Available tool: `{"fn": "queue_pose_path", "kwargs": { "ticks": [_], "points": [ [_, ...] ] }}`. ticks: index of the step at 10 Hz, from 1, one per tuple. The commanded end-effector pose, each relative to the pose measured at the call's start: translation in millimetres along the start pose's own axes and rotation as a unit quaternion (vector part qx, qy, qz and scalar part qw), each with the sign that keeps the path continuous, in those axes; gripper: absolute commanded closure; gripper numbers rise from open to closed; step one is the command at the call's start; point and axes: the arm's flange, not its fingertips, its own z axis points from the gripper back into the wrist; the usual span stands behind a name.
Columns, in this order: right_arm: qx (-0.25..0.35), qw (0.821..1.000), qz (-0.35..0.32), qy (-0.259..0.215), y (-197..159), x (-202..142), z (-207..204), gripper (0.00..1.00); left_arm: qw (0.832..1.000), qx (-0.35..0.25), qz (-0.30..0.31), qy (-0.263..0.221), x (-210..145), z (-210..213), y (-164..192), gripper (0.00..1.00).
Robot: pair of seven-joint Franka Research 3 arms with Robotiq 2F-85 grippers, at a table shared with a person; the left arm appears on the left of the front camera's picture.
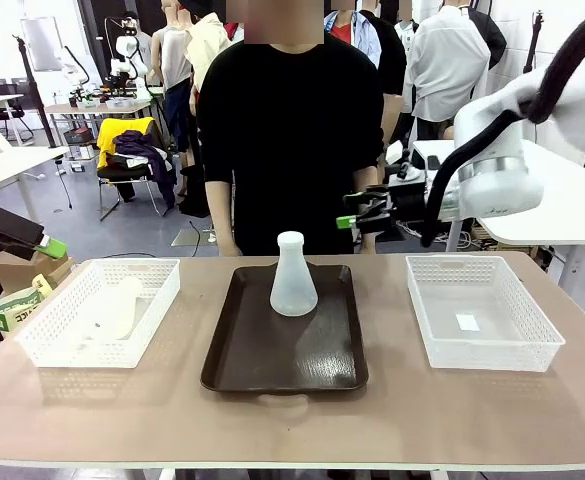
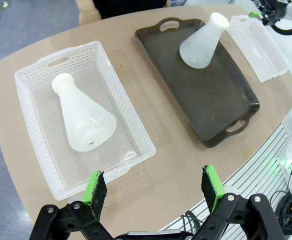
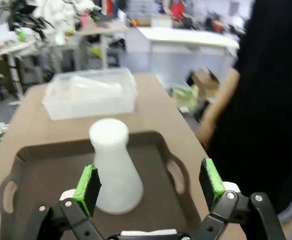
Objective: Prepare the laboratory tools.
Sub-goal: Pick up the Big flask that the person points to.
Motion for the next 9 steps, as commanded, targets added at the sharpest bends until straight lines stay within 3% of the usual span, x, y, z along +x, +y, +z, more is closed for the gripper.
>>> {"fn": "queue_pose_path", "kwargs": {
  "ticks": [1,4,7,9],
  "points": [
    [-0.071,0.995,-0.032,0.059,25.4,16.3,34.9,0.00,1.000,-0.003,-0.006,0.000,-0.6,0.5,2.2,0.00],
    [-0.209,0.972,-0.079,0.070,50.4,18.0,119.2,0.00,1.000,-0.003,-0.006,0.000,-0.6,0.5,2.2,0.00],
    [-0.255,0.958,-0.128,0.022,77.0,-2.7,155.5,0.00,1.000,-0.003,-0.006,0.000,-0.6,0.5,2.2,0.00],
    [-0.264,0.956,-0.127,0.009,81.0,-9.2,161.7,0.00,1.000,-0.003,-0.006,0.000,-0.6,0.5,2.2,0.00]
  ]
}}
